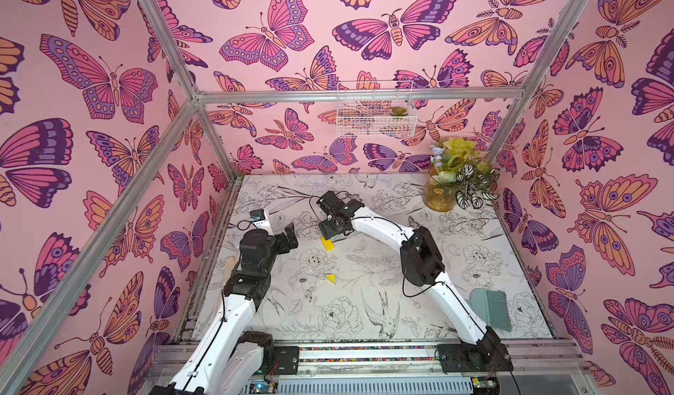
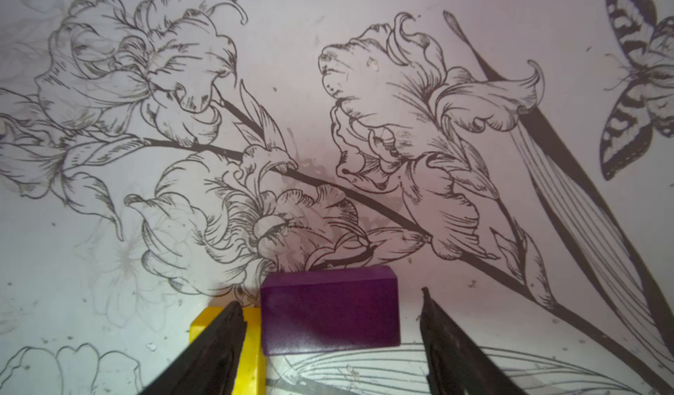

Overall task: Assemble a piece of candy with building blocks
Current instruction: Pick up the building block from the center of the board.

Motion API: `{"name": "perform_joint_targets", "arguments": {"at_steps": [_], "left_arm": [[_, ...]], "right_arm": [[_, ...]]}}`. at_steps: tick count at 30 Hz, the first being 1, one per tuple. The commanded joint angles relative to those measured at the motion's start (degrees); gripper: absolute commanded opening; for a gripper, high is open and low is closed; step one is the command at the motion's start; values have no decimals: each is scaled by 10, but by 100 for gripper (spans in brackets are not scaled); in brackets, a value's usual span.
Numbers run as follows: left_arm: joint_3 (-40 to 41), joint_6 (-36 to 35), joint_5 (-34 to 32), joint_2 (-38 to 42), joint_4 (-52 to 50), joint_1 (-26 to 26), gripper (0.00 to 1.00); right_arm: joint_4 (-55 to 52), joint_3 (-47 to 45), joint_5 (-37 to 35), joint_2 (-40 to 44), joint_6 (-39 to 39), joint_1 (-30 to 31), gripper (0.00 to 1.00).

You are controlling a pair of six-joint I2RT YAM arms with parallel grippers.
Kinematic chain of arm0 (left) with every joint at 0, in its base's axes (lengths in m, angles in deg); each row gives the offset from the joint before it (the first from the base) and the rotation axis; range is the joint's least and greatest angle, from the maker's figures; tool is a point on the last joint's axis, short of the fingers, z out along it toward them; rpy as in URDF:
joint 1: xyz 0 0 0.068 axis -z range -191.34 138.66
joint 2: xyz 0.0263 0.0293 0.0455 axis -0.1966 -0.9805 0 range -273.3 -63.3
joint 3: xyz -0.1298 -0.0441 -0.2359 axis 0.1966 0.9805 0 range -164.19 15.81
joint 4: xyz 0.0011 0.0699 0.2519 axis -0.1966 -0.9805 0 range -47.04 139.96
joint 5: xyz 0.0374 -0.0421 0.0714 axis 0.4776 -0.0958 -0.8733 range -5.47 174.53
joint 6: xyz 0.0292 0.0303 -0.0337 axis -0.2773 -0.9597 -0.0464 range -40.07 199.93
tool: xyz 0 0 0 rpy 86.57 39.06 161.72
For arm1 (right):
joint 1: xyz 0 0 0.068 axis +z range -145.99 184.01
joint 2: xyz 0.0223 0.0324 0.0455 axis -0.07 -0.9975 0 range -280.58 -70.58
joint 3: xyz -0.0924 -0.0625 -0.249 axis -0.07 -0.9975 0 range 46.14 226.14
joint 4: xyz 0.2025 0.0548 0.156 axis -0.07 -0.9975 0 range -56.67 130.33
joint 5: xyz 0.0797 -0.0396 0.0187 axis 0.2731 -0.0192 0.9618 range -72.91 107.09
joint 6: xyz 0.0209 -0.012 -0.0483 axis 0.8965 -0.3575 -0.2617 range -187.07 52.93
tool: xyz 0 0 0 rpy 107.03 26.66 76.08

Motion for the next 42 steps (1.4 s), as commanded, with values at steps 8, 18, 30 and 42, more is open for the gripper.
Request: {"name": "perform_joint_targets", "arguments": {"at_steps": [8, 18, 30, 42], "left_arm": [[8, 1, 4, -1, -3, 0, 100], [7, 2, 5, -8, -3, 0, 100], [8, -2, 7, -4, -2, 0, 100], [0, -1, 9, -16, -2, 0, 100]], "right_arm": [[-72, 82, 3, -55, -8, 2, 78], [-87, 83, -10, -56, -9, 1, 75], [-65, 85, -2, -57, -5, 1, 63], [37, -121, -105, 127, 14, -2, 46]]}}
